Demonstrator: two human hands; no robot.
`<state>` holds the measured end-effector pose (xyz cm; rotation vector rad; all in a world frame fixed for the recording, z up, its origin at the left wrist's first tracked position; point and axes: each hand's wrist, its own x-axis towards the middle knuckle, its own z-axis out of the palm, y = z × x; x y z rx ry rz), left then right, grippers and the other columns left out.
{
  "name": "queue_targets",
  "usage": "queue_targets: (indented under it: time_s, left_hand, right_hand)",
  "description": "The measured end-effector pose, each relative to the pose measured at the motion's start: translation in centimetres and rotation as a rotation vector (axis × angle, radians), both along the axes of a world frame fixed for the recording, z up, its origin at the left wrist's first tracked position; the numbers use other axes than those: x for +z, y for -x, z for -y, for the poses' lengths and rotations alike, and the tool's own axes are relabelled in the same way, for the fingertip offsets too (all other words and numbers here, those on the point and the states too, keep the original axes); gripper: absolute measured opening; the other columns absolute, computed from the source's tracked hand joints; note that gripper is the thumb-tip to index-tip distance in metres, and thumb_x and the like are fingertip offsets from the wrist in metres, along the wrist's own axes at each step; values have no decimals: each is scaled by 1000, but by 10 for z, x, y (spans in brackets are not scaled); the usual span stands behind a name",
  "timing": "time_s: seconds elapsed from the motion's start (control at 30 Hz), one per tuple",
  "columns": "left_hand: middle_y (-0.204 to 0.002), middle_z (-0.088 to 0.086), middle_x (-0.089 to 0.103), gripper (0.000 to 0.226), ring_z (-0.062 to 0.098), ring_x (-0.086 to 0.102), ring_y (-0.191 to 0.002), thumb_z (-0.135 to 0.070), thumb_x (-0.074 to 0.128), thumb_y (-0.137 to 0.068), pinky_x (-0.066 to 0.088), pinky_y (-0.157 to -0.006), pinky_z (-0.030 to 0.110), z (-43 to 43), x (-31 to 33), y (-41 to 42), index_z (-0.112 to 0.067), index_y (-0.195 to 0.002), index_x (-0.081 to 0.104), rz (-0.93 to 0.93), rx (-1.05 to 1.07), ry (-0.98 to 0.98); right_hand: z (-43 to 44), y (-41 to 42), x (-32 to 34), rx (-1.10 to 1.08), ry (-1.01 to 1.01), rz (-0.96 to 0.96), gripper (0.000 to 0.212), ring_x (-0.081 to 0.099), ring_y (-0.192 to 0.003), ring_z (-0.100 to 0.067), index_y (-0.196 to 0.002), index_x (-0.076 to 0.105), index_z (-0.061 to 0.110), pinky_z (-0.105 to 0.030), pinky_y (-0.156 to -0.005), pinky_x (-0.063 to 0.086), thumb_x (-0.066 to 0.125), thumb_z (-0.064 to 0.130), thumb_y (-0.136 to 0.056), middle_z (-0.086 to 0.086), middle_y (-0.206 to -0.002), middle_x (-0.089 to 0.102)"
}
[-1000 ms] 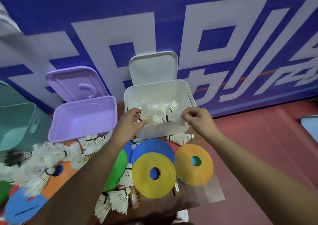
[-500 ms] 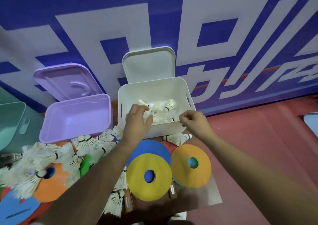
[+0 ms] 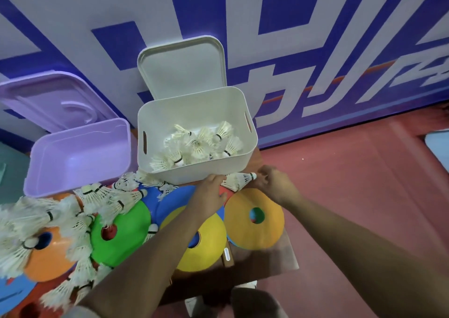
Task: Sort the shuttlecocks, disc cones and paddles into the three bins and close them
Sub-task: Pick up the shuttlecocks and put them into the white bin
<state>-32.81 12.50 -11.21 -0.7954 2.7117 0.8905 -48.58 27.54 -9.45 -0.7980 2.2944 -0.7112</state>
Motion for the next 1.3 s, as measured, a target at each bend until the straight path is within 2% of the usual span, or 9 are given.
queue_targets:
  time_s: [0.1,0.2,0.37,0.5,0.7,0.8,1.0,1.17,1.3]
  left_hand:
    - [-139,5,45,55,24,42,-128,-18,56,-89,35,-108,40,-2,-17,12,-15,-141,38,39,-6,49]
    - [-145,1,41,58,20,35,-136,-19,53,-90,26,-112,36,-5,-32,18,-18,-145,34,100,-14,133]
    - [-143,-2,43,58,17,35,-134,-23,52,-90,22,-112,33,-4,-51,27,-19,-145,32,126,-34,294]
    - [-131,2,47,54,23,41,-123,-22,55,-90,31,-103,36,-7,-64,30,-18,-141,39,131,-27,359]
    - [-113,2,56,42,23,52,-107,-18,69,-79,43,-91,37,-9,-75,25,-19,-119,55,21,-45,464]
    - [-117,4,63,48,22,57,-110,-25,74,-76,43,-97,36,-7,-75,19,-14,-120,55,-25,-116,515]
    - [-118,2,63,50,21,57,-112,-27,73,-79,41,-101,37,0,-45,-3,-14,-123,54,-243,-138,381]
    - [-126,-11,57,51,9,48,-120,-34,71,-82,31,-106,25,10,8,-29,-28,-130,54,-316,-53,67]
    - [-122,-15,58,50,2,51,-116,-33,74,-80,40,-99,21,26,63,-45,-29,-126,55,-380,84,-106]
  right_hand:
    - [13,4,-23,45,-10,9,25,61,-94,-25,-106,61,14,-37,-76,50,64,26,-85,-7,-104,61]
    - [22,5,-45,122,-9,38,35,59,-105,-24,-116,62,22,-29,-80,45,62,14,-82,-7,-114,60]
    - [32,11,-75,186,-68,35,51,56,-110,-29,-131,55,19,-30,-90,44,57,5,-82,-14,-123,54]
    - [34,16,-94,165,-104,47,54,57,-109,-25,-129,56,21,-29,-98,44,48,0,-81,-10,-127,42]
    - [35,14,-111,144,-100,29,34,59,-100,-24,-119,58,22,-36,-94,49,53,11,-87,-4,-125,39]
    - [34,11,-103,138,-35,-5,23,57,-93,-24,-105,58,21,-34,-76,47,53,10,-86,-5,-112,51]
    - [15,5,-63,134,156,8,19,55,-88,-14,-93,59,23,-32,-74,47,67,12,-79,1,-102,53]
    - [1,2,6,203,227,45,37,48,-72,-2,-79,50,38,-21,-61,34,76,12,-77,8,-84,52]
    - [3,5,55,250,298,118,23,51,-73,-1,-91,60,25,-15,-65,39,77,18,-79,10,-86,59]
